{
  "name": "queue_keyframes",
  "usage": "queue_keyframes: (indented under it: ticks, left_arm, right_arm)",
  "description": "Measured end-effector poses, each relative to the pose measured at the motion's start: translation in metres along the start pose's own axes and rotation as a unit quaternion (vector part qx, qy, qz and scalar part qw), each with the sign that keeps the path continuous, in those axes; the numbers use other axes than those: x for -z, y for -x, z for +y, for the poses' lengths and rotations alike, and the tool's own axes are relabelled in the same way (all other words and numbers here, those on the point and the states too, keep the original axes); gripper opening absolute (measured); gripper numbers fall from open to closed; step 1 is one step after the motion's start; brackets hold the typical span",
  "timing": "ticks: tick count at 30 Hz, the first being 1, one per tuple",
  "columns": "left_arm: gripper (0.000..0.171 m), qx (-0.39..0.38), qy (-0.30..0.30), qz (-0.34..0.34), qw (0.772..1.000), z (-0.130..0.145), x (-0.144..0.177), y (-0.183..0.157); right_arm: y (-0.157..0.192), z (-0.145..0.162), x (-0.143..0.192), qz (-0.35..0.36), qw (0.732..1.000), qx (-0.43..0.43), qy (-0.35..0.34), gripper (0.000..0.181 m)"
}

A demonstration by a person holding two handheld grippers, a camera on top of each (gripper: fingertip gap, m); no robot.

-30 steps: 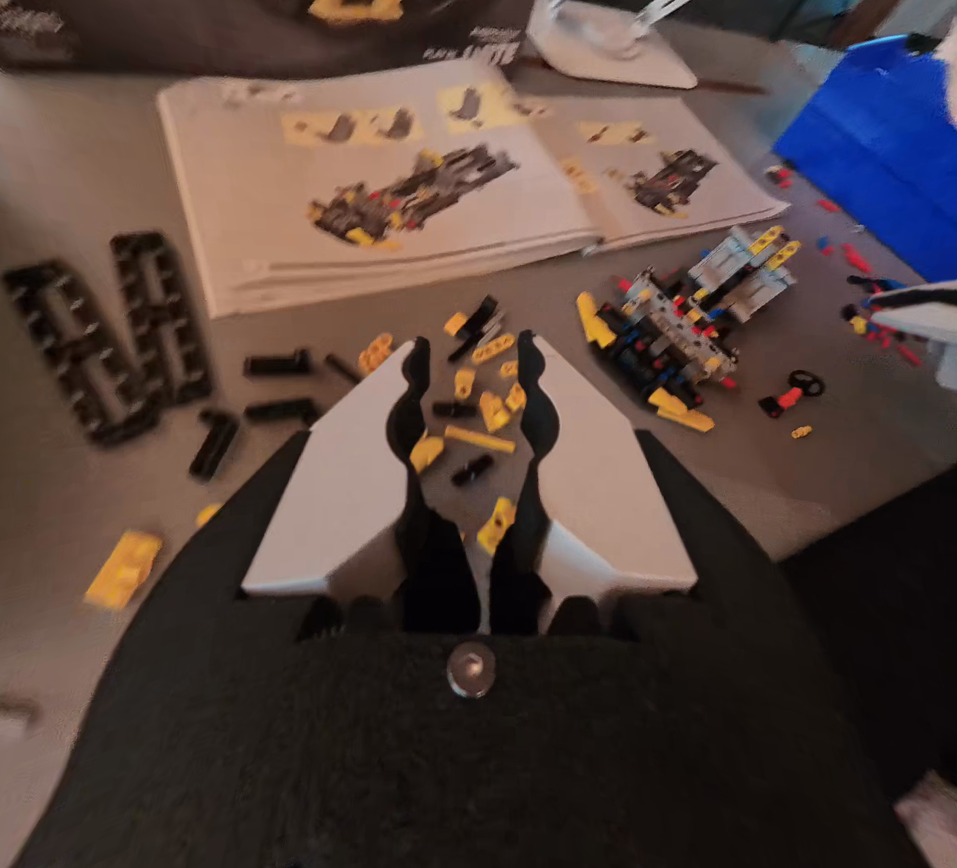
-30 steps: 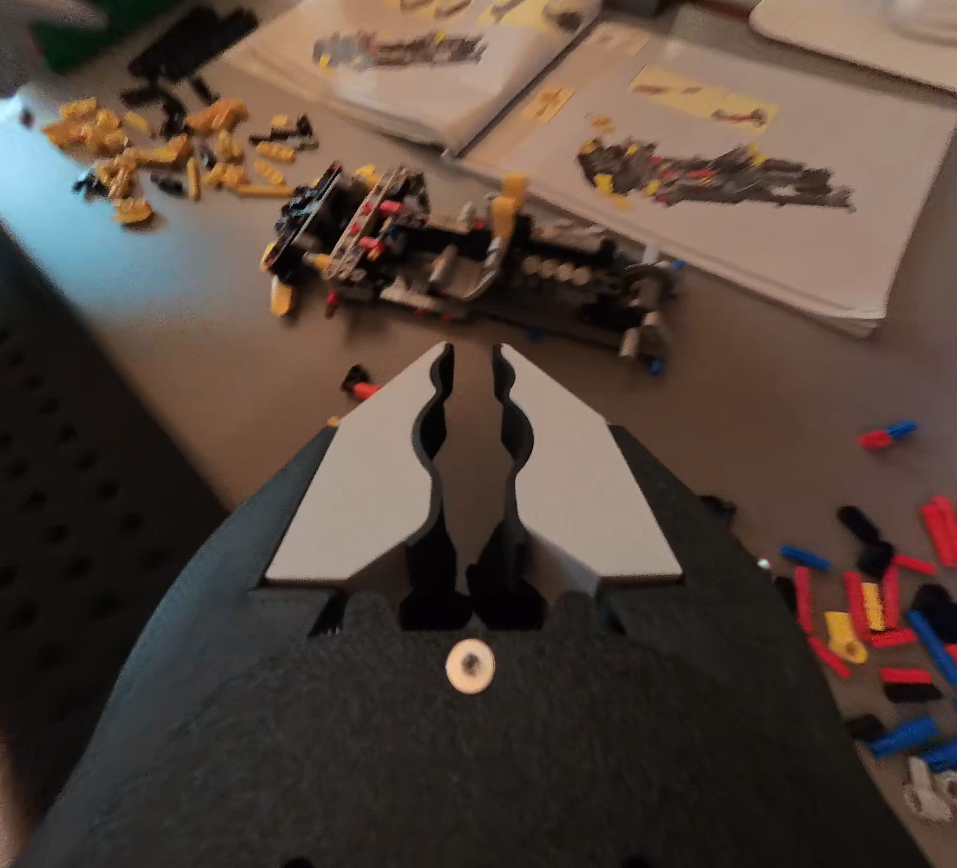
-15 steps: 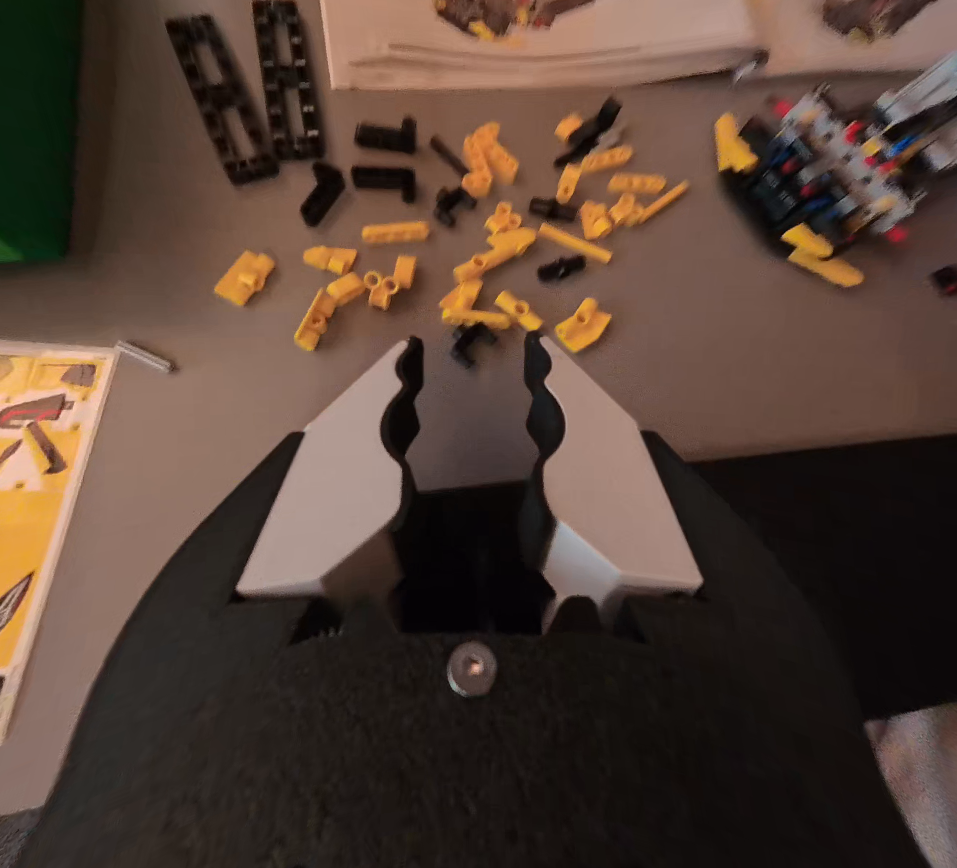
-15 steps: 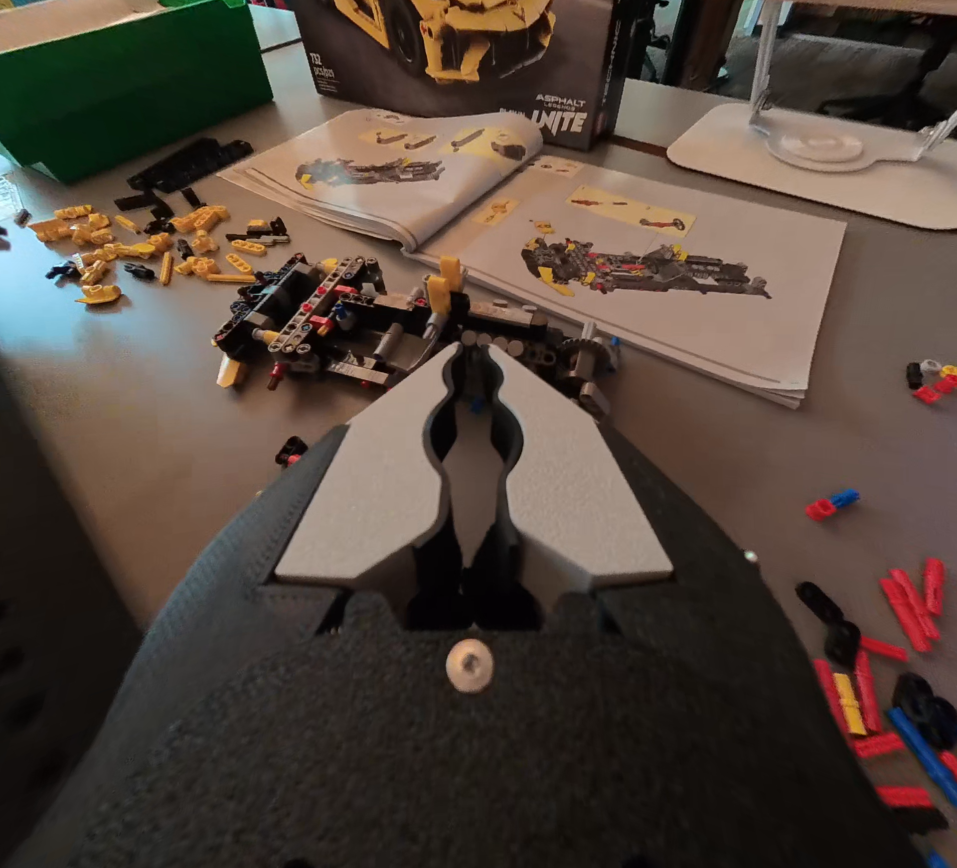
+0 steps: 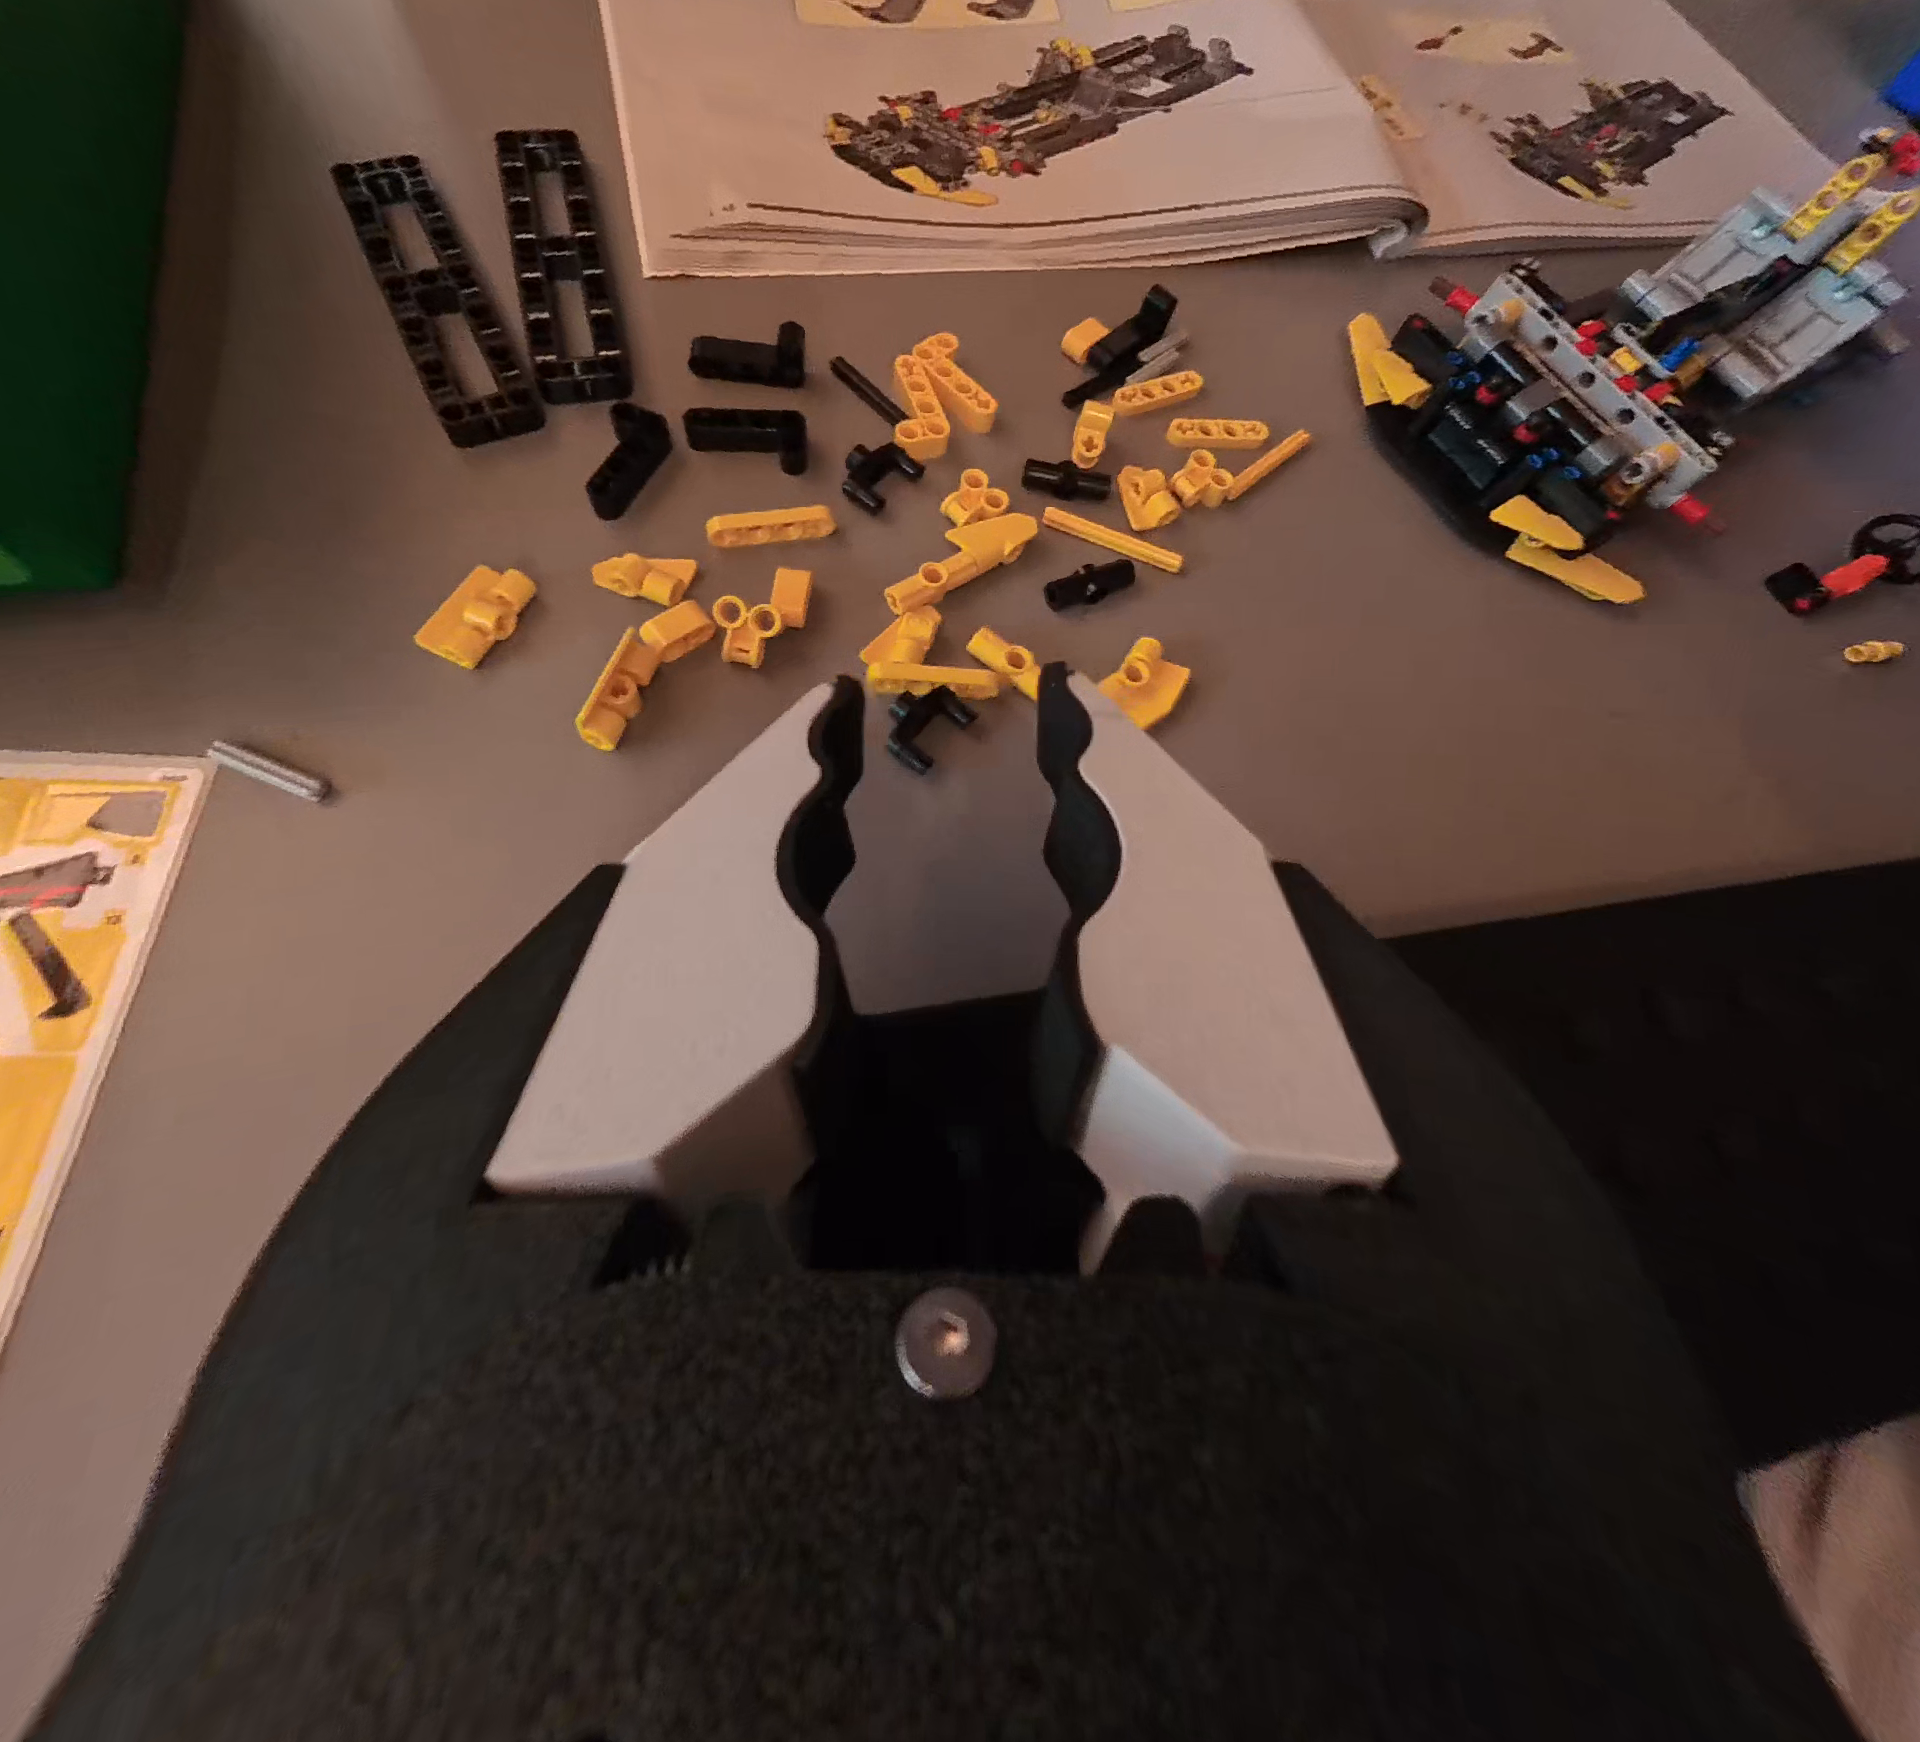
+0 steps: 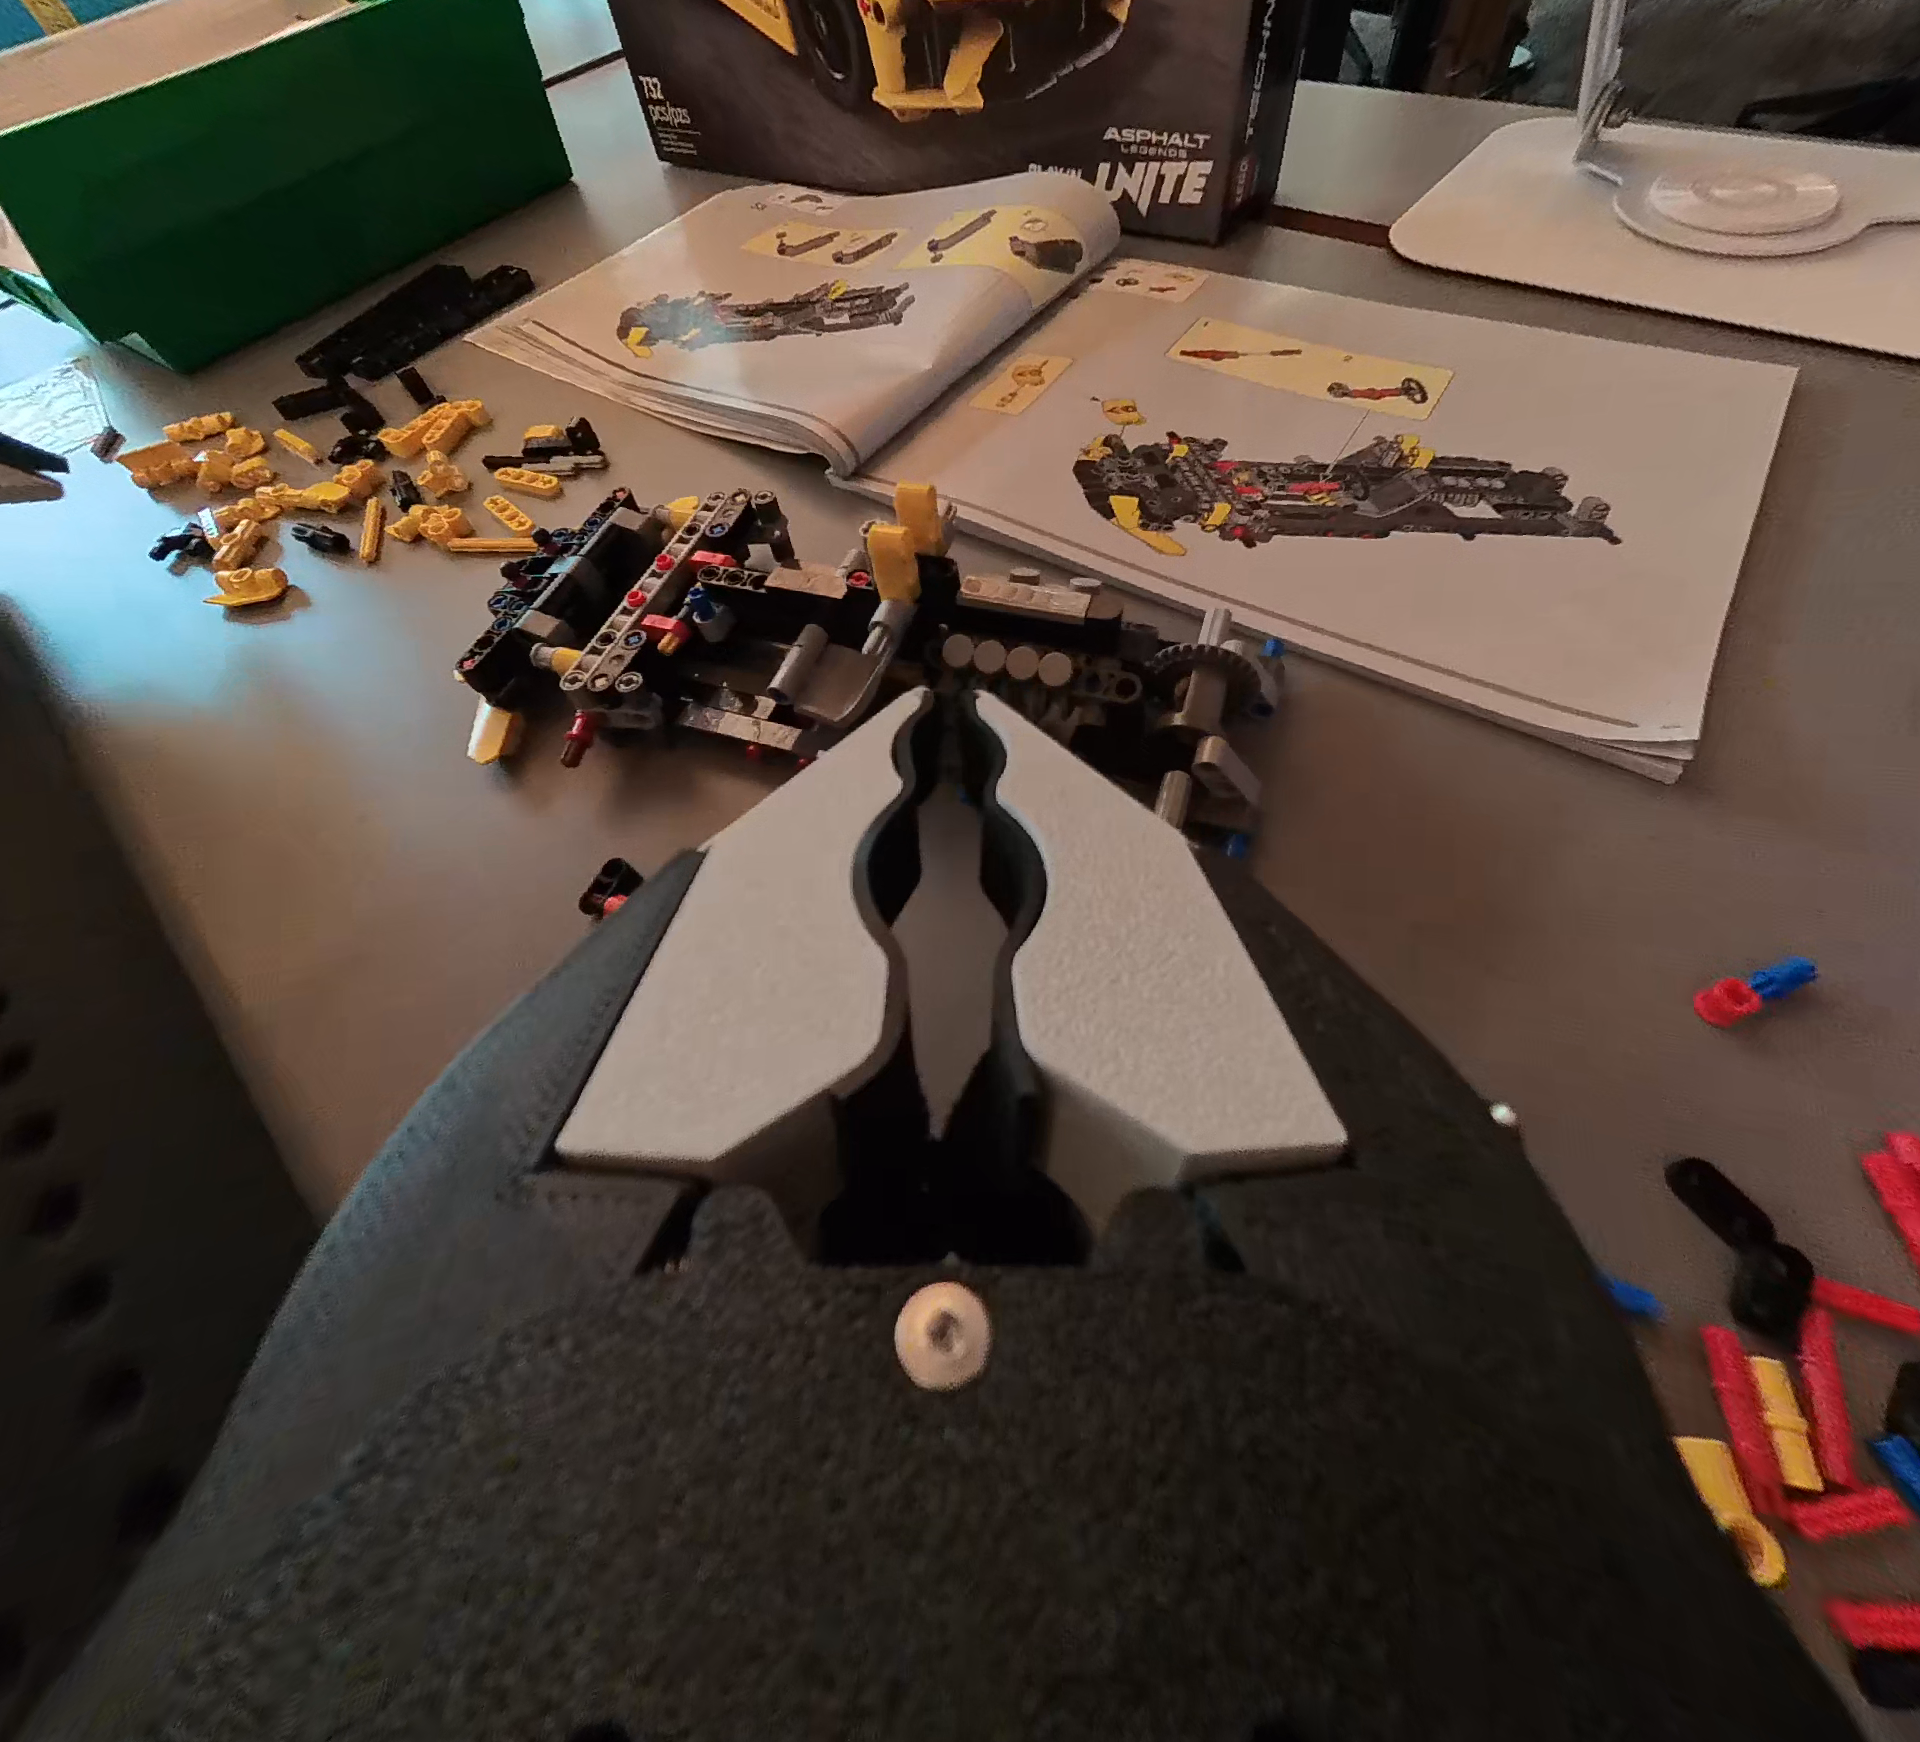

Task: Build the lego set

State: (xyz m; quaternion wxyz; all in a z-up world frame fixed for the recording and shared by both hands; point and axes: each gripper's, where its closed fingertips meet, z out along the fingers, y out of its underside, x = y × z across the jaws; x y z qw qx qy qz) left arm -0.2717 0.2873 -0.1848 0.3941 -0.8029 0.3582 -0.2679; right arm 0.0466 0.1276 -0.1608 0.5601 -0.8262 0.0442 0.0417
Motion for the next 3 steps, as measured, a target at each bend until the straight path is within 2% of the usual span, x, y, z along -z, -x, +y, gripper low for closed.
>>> queue_keyframes:
  ticks: [3]
  left_arm:
    - [0.026,0.028,0.014,-0.061,0.998,0.004,-0.002,0.019]
  right_arm:
    - [0.0,0.001,0.0,0.0,1.0,0.001,0.001,0.002]
